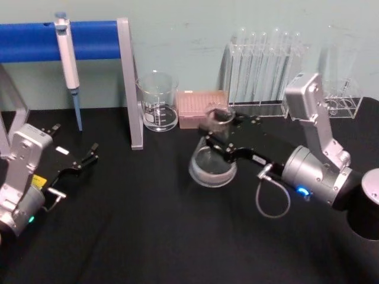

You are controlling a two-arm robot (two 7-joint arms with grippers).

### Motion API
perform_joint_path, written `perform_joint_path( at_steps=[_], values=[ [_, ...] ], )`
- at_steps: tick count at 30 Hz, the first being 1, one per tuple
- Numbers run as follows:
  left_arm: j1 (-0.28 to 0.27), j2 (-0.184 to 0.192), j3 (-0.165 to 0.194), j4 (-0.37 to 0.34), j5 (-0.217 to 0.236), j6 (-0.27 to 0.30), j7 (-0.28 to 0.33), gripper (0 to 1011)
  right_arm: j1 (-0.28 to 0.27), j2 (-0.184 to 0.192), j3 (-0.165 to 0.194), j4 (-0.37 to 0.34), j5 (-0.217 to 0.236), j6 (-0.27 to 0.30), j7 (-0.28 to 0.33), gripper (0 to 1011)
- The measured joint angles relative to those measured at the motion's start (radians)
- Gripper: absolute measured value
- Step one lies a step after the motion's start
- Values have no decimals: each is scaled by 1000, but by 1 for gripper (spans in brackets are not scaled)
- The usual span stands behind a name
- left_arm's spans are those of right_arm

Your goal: Grasp the erlenmeyer flask with one hand, shake it three times, then place it back.

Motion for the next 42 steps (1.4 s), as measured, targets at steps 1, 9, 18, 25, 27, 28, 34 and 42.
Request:
perform_joint_path(
  at_steps=[1,9,18,25,27,28,34,42],
  values=[
    [0,0,0,0,0,0,0,1001,-4,-3,16,7,-11,0,-20,451],
    [0,0,0,0,0,0,0,1001,-17,-15,66,24,-56,-1,-85,451],
    [0,0,0,0,0,0,0,1001,-33,-26,113,29,-88,2,-118,451],
    [0,0,0,0,0,0,0,1001,-43,-32,140,32,-106,11,-126,451],
    [0,0,0,0,0,0,0,1001,-46,-35,146,32,-111,13,-126,451],
    [0,0,0,0,0,0,0,1001,-46,-36,148,32,-112,14,-126,451],
    [0,0,0,0,0,0,0,1001,-50,-50,155,29,-121,16,-111,451],
    [0,0,0,0,0,0,0,1001,-57,-60,139,9,-120,18,-64,451]
  ],
)
